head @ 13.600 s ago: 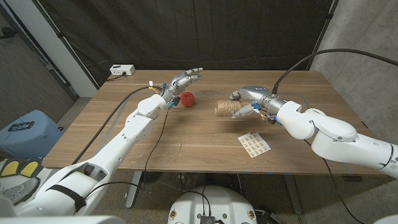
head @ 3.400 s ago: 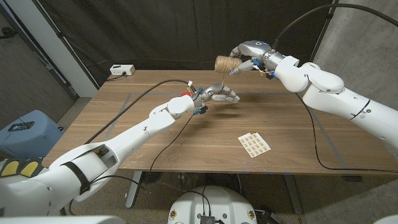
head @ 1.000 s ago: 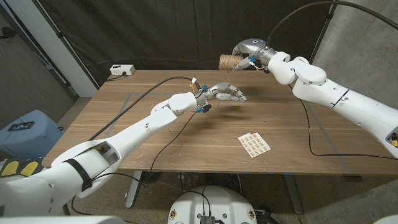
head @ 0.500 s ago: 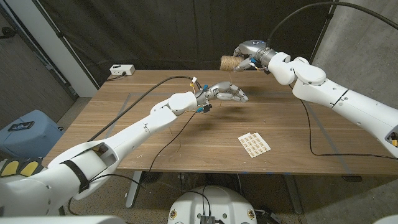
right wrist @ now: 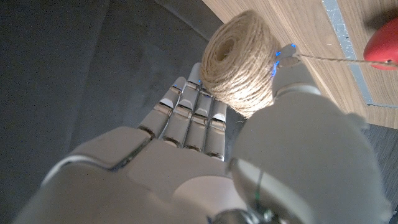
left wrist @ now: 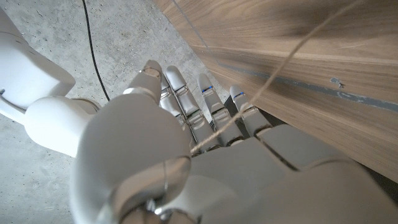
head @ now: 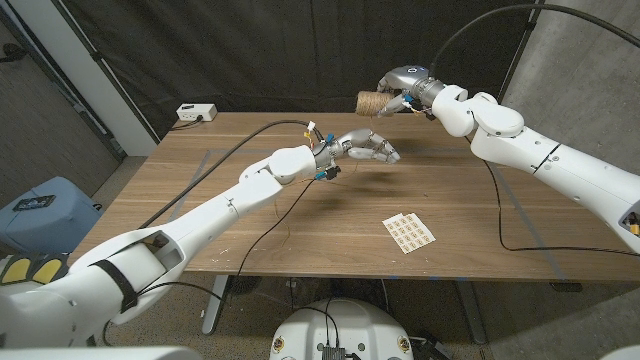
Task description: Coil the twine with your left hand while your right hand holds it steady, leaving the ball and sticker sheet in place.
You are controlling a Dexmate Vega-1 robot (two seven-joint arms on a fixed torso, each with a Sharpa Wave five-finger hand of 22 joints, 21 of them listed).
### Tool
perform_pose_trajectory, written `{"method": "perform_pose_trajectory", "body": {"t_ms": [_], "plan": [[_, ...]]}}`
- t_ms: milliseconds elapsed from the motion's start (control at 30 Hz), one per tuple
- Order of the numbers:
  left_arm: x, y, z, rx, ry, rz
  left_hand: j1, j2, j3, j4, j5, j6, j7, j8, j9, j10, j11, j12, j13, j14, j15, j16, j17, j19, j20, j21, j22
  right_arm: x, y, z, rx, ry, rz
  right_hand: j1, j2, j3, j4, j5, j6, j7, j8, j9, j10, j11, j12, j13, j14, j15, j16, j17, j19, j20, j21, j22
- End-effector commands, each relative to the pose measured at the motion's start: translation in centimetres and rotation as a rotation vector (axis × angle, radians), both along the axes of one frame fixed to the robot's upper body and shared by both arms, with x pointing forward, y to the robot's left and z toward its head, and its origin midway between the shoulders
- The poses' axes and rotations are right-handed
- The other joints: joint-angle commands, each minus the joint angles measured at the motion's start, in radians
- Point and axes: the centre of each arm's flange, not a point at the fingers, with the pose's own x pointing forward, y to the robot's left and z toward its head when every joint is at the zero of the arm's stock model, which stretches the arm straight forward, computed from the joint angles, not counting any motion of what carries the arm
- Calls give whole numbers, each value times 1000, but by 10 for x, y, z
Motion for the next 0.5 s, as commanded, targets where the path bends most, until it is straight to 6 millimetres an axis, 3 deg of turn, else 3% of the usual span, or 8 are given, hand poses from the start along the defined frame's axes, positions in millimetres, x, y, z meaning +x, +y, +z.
{"method": "perform_pose_trajectory", "body": {"t_ms": [33,500], "plan": [[-12,0,7,4,-36,-12,0,5,2,-3,7,10,2,5,2,6,5,-2,4,9,2,-4,4,8,0,-2,3,3,-5,-5,6,15,-18,83,88,-3,2,7,144,-138,6,2,135,-139,4,1,9,-155,-1,4,10,-3,1,2],[-20,-1,12,-18,-40,-28,0,7,3,-3,8,4,2,1,2,1,6,-6,11,10,3,-8,5,8,2,-3,3,8,-14,-8,12,20,-37,85,91,-5,2,6,146,-138,6,3,138,-136,4,2,10,-155,-4,5,12,-5,1,2]]}}
